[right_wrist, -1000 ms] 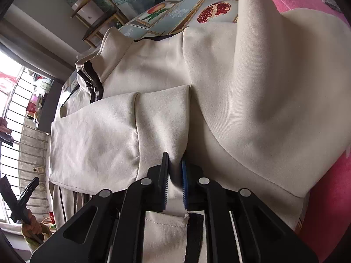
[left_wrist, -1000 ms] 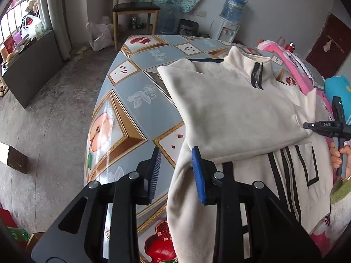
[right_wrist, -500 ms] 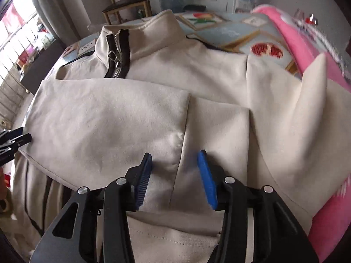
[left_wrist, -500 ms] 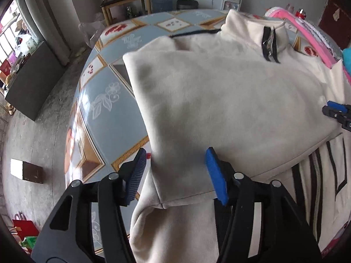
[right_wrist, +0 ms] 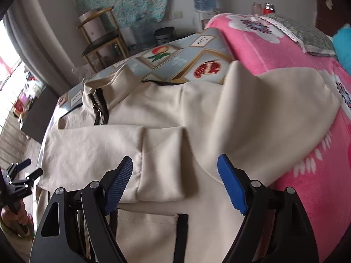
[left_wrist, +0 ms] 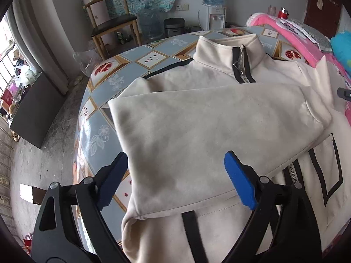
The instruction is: Fold large clothes
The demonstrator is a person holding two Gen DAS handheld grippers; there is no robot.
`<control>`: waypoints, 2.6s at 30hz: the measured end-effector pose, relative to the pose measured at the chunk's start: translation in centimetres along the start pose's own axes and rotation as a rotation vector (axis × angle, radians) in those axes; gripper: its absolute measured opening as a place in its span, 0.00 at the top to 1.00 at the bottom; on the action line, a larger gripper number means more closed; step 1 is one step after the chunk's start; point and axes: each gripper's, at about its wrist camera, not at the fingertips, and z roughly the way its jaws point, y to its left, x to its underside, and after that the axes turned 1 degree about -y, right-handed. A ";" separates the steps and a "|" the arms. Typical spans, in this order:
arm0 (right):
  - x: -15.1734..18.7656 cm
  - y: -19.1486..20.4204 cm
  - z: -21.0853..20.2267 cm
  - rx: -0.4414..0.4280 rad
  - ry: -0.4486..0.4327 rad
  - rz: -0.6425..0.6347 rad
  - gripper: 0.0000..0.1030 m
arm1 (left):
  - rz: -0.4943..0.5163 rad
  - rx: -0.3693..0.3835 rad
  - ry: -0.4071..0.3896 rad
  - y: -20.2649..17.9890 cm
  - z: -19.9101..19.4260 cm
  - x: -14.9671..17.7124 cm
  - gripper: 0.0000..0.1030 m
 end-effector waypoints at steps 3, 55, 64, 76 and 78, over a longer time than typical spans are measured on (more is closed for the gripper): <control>0.0 -4.5 -1.1 0.034 -0.015 0.095 0.24 | 0.010 0.011 0.021 -1.6 1.7 -0.6 0.17; -10.3 -19.4 -7.3 0.096 -0.342 0.338 0.93 | -0.080 0.053 0.100 -1.1 6.2 0.2 0.06; -6.6 0.6 -8.4 -0.116 -0.357 0.009 0.93 | -0.068 0.062 0.085 -1.0 6.1 0.4 0.06; 3.7 12.7 3.2 -0.136 -0.106 -0.172 0.93 | -0.081 0.066 0.052 -0.9 5.3 0.9 0.06; 4.2 13.2 3.3 -0.144 -0.099 -0.177 0.93 | -0.100 0.062 0.022 -0.8 4.4 1.0 0.06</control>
